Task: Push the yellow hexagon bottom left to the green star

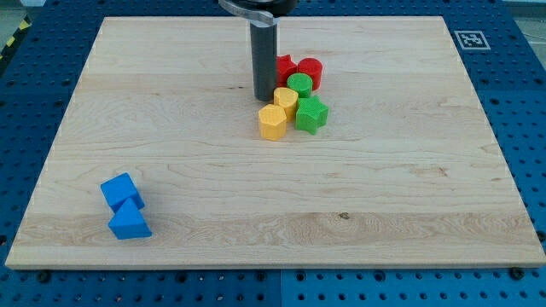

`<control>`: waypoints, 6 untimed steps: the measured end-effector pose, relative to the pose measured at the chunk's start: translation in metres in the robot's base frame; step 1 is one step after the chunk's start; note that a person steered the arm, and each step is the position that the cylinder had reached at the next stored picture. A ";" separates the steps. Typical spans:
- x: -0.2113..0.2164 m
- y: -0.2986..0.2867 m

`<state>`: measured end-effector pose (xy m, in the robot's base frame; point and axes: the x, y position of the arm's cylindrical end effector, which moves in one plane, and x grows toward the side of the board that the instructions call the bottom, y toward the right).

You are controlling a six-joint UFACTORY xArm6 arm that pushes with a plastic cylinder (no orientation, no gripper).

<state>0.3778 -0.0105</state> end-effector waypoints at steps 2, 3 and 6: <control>0.058 0.027; 0.120 0.027; 0.115 -0.034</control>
<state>0.4932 -0.0449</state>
